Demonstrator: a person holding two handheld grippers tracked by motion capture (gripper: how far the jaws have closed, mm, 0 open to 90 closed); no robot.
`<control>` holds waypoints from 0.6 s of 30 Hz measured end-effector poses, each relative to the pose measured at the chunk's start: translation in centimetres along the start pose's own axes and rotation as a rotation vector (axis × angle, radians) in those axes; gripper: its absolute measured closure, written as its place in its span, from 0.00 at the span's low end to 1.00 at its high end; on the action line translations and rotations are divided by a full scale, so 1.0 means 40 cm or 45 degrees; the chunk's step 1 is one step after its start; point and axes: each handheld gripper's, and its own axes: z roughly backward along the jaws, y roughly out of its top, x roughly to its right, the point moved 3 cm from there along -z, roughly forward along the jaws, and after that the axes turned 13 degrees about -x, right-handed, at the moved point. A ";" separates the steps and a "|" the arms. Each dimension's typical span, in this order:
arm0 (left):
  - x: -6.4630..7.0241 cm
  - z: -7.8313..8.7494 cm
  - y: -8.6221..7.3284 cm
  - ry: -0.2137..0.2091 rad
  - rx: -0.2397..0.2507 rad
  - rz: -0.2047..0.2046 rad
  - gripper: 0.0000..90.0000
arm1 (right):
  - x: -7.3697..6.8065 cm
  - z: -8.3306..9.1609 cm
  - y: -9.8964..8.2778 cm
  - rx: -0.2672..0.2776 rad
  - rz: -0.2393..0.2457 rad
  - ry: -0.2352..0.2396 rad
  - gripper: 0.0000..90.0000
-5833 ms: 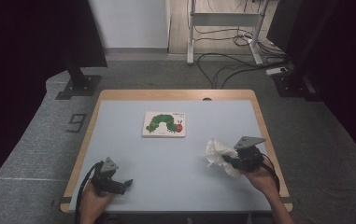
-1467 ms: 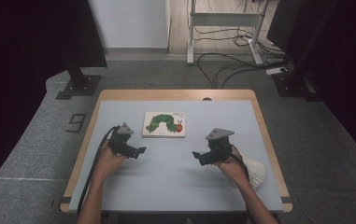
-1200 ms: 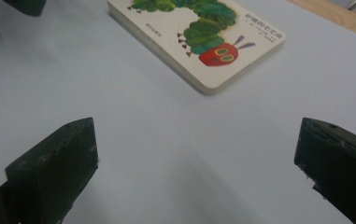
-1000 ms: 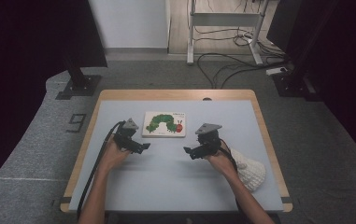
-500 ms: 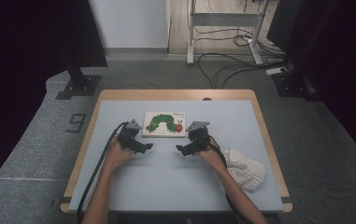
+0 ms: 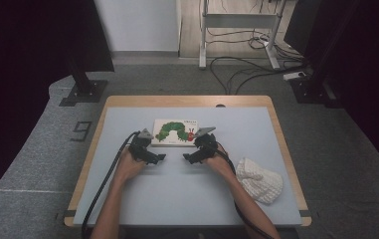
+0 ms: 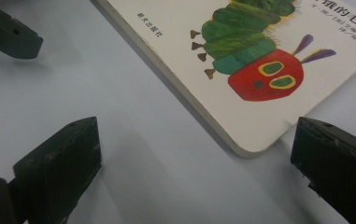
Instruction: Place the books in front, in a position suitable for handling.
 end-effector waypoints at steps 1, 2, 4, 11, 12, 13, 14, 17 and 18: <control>-0.001 -0.001 0.001 0.002 -0.008 -0.005 0.00 | 0.001 -0.002 0.003 0.003 0.001 0.004 0.02; 0.000 -0.001 0.003 0.002 -0.008 -0.007 0.00 | 0.002 -0.003 0.005 0.003 0.001 0.010 0.02; 0.000 -0.003 0.007 0.019 -0.018 -0.010 0.00 | 0.003 -0.006 0.007 -0.007 -0.006 0.020 0.02; 0.006 -0.008 0.010 0.063 -0.039 -0.015 0.00 | 0.008 -0.007 0.009 -0.002 -0.017 0.029 0.03; 0.005 -0.007 0.009 0.056 -0.036 -0.012 0.00 | 0.008 -0.006 0.008 -0.002 -0.023 0.025 0.04; 0.004 -0.006 0.009 0.048 -0.034 -0.010 0.00 | 0.008 -0.006 0.008 -0.002 -0.024 0.024 0.05; 0.001 -0.005 0.008 0.045 -0.032 -0.008 0.00 | 0.010 -0.005 0.007 -0.001 -0.019 0.016 0.07; -0.005 -0.004 0.009 0.028 -0.009 0.012 0.02 | 0.014 -0.003 0.007 0.001 -0.014 0.020 0.08; -0.005 -0.005 0.009 0.030 -0.007 0.013 0.02 | 0.015 -0.003 0.007 -0.002 -0.009 0.017 0.09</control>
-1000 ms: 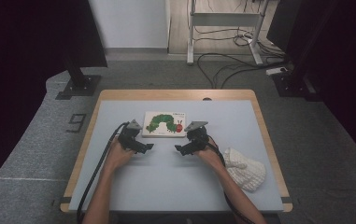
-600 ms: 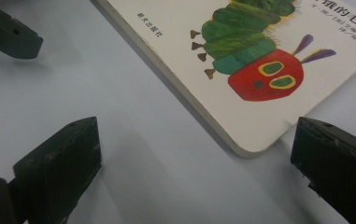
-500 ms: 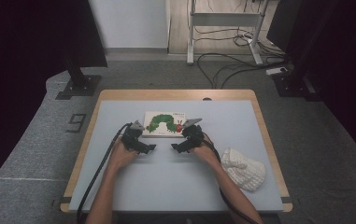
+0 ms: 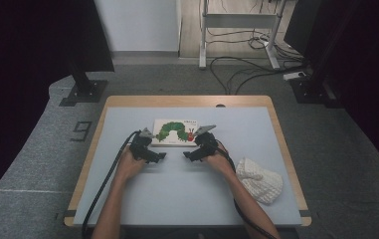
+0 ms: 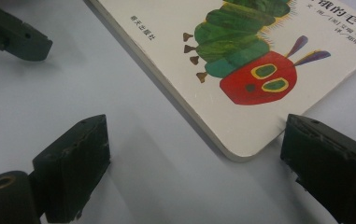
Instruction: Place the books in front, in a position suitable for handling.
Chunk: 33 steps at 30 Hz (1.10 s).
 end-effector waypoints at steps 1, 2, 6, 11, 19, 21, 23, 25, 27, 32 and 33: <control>0.000 0.000 0.000 0.003 0.001 0.001 0.02 | 0.000 0.000 0.000 -0.002 0.009 -0.004 0.08; 0.001 -0.001 0.001 0.007 0.001 0.003 0.02 | 0.000 0.000 -0.001 -0.004 0.012 -0.003 0.08; 0.008 -0.003 0.003 0.033 -0.006 0.012 0.02 | -0.006 -0.003 0.000 -0.006 0.011 0.005 0.03; 0.008 0.001 0.002 -0.007 0.009 0.065 0.02 | -0.008 -0.001 -0.003 -0.007 0.021 0.019 0.04; 0.027 0.010 -0.003 -0.019 -0.039 0.055 0.02 | -0.018 0.006 -0.012 -0.016 0.030 0.016 0.03; 0.033 0.013 -0.007 -0.029 -0.036 0.059 0.02 | -0.020 0.009 -0.016 -0.017 0.027 0.023 0.03; 0.042 0.015 -0.013 -0.028 -0.035 0.052 0.02 | -0.023 0.012 -0.021 -0.015 0.030 0.028 0.03; 0.050 0.020 -0.019 -0.039 -0.046 0.041 0.02 | -0.027 0.016 -0.026 -0.017 0.034 0.030 0.03; 0.056 0.023 -0.024 -0.053 -0.042 0.042 0.02 | -0.032 0.020 -0.033 -0.013 0.041 0.034 0.03; 0.073 0.029 -0.038 -0.077 -0.026 0.051 0.02 | -0.044 0.029 -0.048 -0.006 0.038 0.045 0.03; 0.076 0.031 -0.040 -0.078 -0.028 0.049 0.02 | -0.045 0.030 -0.051 -0.003 0.044 0.046 0.03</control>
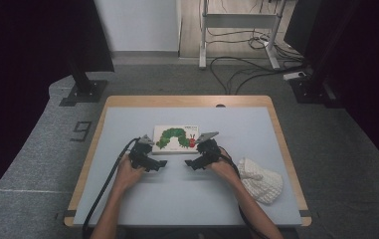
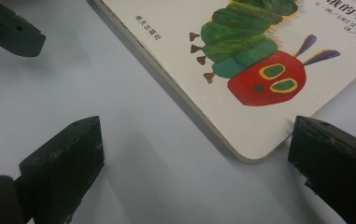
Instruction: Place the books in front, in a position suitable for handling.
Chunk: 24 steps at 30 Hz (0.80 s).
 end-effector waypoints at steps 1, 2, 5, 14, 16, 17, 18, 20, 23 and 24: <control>0.004 0.001 -0.003 -0.002 -0.003 -0.003 0.02 | -0.002 0.001 -0.002 0.002 -0.002 0.003 0.03; 0.008 0.002 -0.005 -0.003 -0.004 -0.006 0.02 | -0.004 0.004 -0.005 0.000 0.005 0.006 0.03; 0.021 0.005 -0.013 -0.008 -0.002 -0.007 0.02 | -0.012 0.009 -0.013 0.000 0.010 0.010 0.03; 0.069 0.020 -0.046 -0.048 -0.023 -0.034 0.02 | -0.034 0.025 -0.040 0.003 0.018 0.022 0.03; 0.082 0.023 -0.053 -0.051 -0.032 -0.040 0.02 | -0.039 0.030 -0.047 0.002 0.018 0.031 0.03; 0.088 0.024 -0.056 -0.057 -0.035 -0.042 0.01 | -0.042 0.031 -0.050 0.008 0.019 0.031 0.03; 0.095 0.025 -0.059 -0.058 -0.038 -0.043 0.00 | -0.046 0.034 -0.053 0.006 0.019 0.035 0.03; 0.110 0.028 -0.066 -0.059 -0.049 -0.049 0.00 | -0.052 0.038 -0.060 0.000 0.021 0.038 0.03; 0.127 0.032 -0.077 -0.068 -0.057 -0.056 0.00 | -0.060 0.045 -0.069 -0.006 0.028 0.040 0.03; 0.133 0.034 -0.081 -0.075 -0.056 -0.056 0.00 | -0.064 0.048 -0.072 -0.013 0.028 0.045 0.03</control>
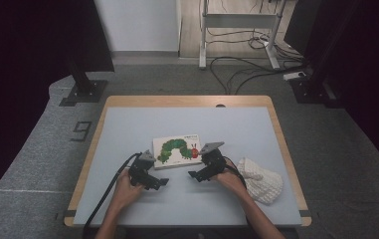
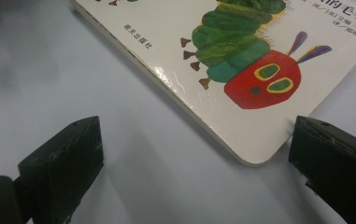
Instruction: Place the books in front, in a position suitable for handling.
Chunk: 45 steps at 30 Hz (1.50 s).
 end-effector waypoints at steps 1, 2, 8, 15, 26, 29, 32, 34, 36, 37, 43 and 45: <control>0.007 0.001 -0.004 -0.006 0.003 0.002 0.00 | -0.004 0.002 -0.003 0.001 -0.002 0.000 0.03; 0.015 0.002 -0.009 -0.014 0.008 0.005 0.00 | -0.008 0.004 -0.007 -0.003 0.003 -0.001 0.03; 0.072 0.009 -0.036 -0.053 0.004 0.009 0.00 | -0.042 0.024 -0.042 -0.012 0.020 -0.005 0.03; 0.074 0.017 -0.045 -0.057 -0.017 -0.083 0.02 | -0.051 0.028 -0.051 -0.015 0.032 -0.037 0.02; -0.029 0.065 -0.057 0.130 0.011 -0.039 0.00 | -0.029 0.048 -0.053 0.028 -0.013 -0.039 0.02; -0.069 0.069 -0.062 0.154 0.009 0.017 0.00 | -0.021 0.055 -0.050 0.033 -0.021 -0.034 0.02; -0.094 0.067 -0.064 0.186 0.017 0.055 0.00 | -0.018 0.056 -0.044 0.036 -0.012 -0.035 0.03; -0.103 0.061 -0.061 0.203 0.030 0.060 0.00 | -0.016 0.054 -0.040 0.032 -0.011 -0.031 0.03; -0.110 0.051 -0.059 0.219 0.017 0.052 0.00 | -0.012 0.052 -0.034 0.032 -0.012 -0.032 0.03; -0.113 0.046 -0.058 0.220 0.008 0.048 0.00 | -0.010 0.051 -0.031 0.035 -0.015 -0.034 0.03; -0.105 0.023 -0.044 0.203 0.003 0.013 0.00 | 0.012 0.051 -0.017 0.041 -0.036 -0.038 0.03; -0.102 0.022 -0.040 0.202 -0.002 0.006 0.00 | 0.019 0.051 -0.015 0.043 -0.045 -0.032 0.03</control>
